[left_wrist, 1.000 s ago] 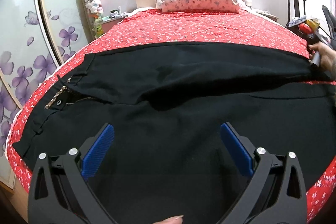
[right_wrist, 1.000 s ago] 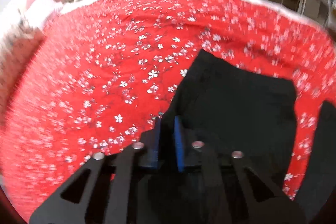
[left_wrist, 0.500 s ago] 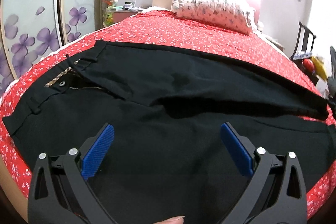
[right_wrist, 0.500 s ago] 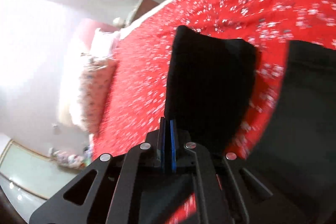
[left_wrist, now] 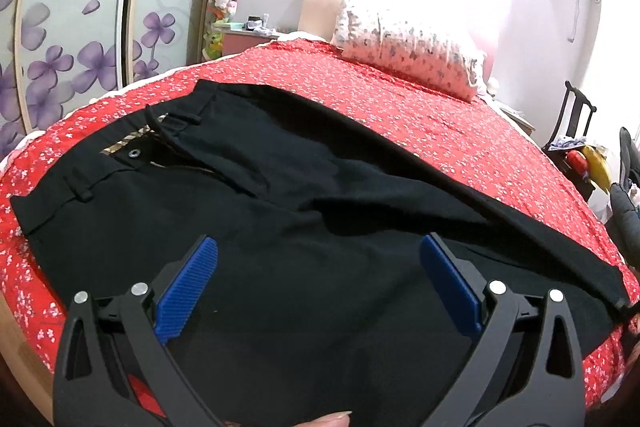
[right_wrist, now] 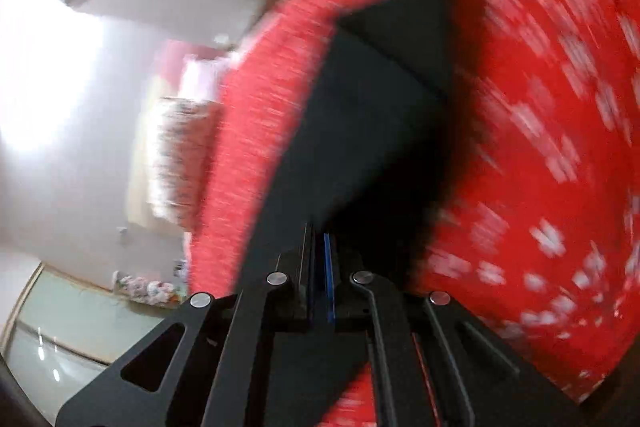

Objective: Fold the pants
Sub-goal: 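Lift the hems with the right tool and fold them toward the waistband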

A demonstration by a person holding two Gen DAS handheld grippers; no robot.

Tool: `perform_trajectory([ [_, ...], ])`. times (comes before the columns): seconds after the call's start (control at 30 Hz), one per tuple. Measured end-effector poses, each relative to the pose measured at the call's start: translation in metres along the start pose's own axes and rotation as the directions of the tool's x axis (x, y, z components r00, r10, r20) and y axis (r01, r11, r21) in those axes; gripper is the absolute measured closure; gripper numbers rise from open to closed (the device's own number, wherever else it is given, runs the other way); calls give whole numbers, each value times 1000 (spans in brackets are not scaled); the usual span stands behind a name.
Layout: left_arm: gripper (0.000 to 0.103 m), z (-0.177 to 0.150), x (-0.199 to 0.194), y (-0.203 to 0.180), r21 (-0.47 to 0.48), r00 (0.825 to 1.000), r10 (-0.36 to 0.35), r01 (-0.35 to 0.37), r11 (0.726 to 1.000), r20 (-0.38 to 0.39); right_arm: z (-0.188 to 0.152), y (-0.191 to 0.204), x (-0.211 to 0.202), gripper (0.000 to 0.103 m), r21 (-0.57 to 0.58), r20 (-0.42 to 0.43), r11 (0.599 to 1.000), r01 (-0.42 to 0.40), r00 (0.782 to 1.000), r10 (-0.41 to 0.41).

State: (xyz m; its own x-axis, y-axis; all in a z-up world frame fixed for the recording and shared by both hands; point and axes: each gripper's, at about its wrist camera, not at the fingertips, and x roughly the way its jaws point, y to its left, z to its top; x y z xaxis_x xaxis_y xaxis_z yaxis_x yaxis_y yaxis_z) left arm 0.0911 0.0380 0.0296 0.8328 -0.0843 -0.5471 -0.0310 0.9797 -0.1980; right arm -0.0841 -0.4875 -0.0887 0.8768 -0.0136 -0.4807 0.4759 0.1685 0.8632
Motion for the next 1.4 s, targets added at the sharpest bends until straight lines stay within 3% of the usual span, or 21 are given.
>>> perform_trajectory([
  [0.07,2,-1,-1,2,5,1000,-2,2,1000,-5,3,-6,0,98,24,-22,1000,-8,1000,9],
  [0.13,2,0,-3,6,3,1000,-3,3,1000,-6,5,3,-17,91,-6,-9,999,54,998,-54],
  [0.17,2,0,-3,9,-5,1000,-6,6,1000,-6,4,6,-25,78,-25,15,996,83,996,-83],
  [0.2,2,0,-3,12,-15,1000,-10,10,1000,-8,1,10,-35,57,-44,52,994,103,994,-100],
  [0.23,2,0,-2,16,-34,1000,-19,19,999,-15,-2,14,-40,49,-56,84,993,105,991,-100],
  [0.27,2,0,-2,20,-56,999,-32,31,998,-19,-10,18,-51,48,-82,125,993,82,990,-71],
  [0.33,2,-1,1,33,-154,995,-93,88,984,-25,-21,35,-55,48,-156,107,988,-9,994,26],
  [0.4,2,-2,7,47,-270,988,-147,130,954,-45,-41,64,-44,49,-248,-13,961,-123,992,124],
  [0.43,2,-3,10,50,-299,985,-164,140,944,-55,-49,74,-36,50,-263,-64,951,-162,987,150],
  [0.5,2,-6,16,59,-368,980,-190,154,917,-64,-75,96,-7,53,-251,-212,933,-259,955,208],
  [0.6,2,-8,17,62,-392,981,-187,154,907,-46,-109,112,37,61,-191,-357,936,-296,909,215],
  [0.77,2,-10,17,57,-373,983,-173,139,917,-59,-150,133,99,61,-147,-481,956,-254,863,155],
  [0.83,2,-10,16,57,-371,983,-173,140,918,-55,-153,128,112,61,-106,-491,967,-231,858,151],
  [0.93,2,-10,18,59,-378,981,-189,157,912,-48,-149,129,126,62,-70,-465,973,-218,871,162],
  [1.03,2,-10,20,62,-408,977,-209,178,895,-33,-145,125,129,62,-74,-445,975,-209,882,155],
  [1.17,2,-10,22,64,-434,977,-213,187,881,-10,-147,117,126,64,-51,-469,977,-207,869,159],
  [1.3,2,-12,23,58,-445,976,-217,199,873,9,-148,124,138,66,-90,-462,979,-181,879,120],
  [1.4,2,-11,26,51,-413,972,-233,205,887,-17,-150,127,136,66,-112,-467,981,-158,880,88],
])
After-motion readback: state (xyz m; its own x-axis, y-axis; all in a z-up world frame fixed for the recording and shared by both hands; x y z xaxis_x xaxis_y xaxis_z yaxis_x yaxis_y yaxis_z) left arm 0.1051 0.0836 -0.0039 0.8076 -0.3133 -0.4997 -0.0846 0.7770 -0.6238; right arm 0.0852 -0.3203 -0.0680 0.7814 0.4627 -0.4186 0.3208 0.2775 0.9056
